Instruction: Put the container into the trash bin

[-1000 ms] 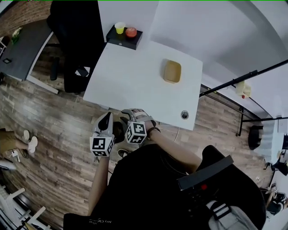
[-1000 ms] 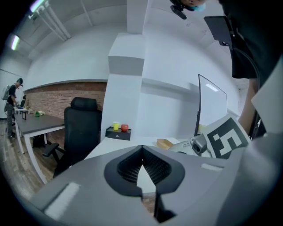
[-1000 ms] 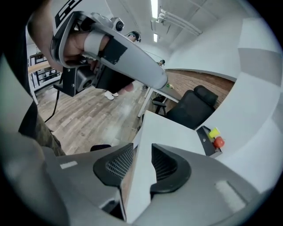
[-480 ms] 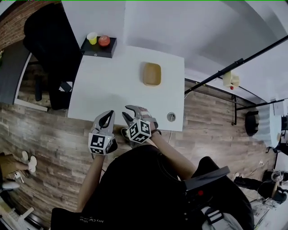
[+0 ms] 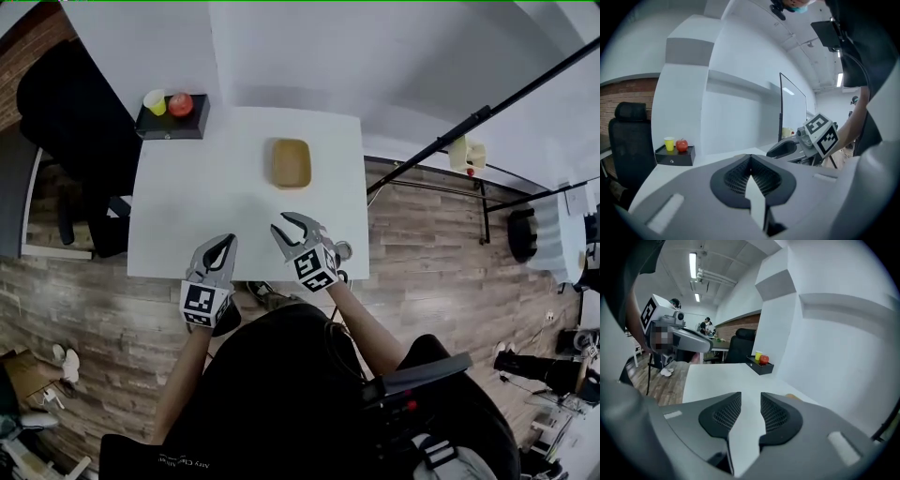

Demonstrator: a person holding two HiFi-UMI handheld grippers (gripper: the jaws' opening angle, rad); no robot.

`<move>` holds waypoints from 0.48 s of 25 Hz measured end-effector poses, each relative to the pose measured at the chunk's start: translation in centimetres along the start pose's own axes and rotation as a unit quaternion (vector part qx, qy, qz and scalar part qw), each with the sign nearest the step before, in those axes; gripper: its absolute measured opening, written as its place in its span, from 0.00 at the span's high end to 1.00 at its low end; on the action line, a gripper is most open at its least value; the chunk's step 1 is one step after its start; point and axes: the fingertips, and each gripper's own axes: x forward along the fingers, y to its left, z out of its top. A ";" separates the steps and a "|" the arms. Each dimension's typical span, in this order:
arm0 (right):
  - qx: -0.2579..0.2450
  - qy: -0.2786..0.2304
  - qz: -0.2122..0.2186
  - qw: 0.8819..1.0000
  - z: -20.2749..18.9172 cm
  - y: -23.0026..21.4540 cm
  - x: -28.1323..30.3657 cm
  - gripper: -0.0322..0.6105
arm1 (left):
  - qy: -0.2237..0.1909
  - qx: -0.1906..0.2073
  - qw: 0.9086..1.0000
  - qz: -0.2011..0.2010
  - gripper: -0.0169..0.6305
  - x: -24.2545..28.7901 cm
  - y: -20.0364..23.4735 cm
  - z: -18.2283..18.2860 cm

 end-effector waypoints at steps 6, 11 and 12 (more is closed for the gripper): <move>-0.059 0.047 0.000 0.997 -2.7 -4.1 2.6 0.72 | 0.003 0.000 1.000 0.010 0.98 0.1 0.6 0.2; -0.082 0.120 0.003 0.989 -5.7 -7.7 6.1 0.73 | 0.011 -0.011 0.999 0.043 0.98 -1.8 2.6 -0.7; -0.078 0.133 0.004 0.988 -6.1 -8.1 6.9 0.73 | 0.013 -0.013 0.999 0.052 0.98 -2.2 3.1 -0.9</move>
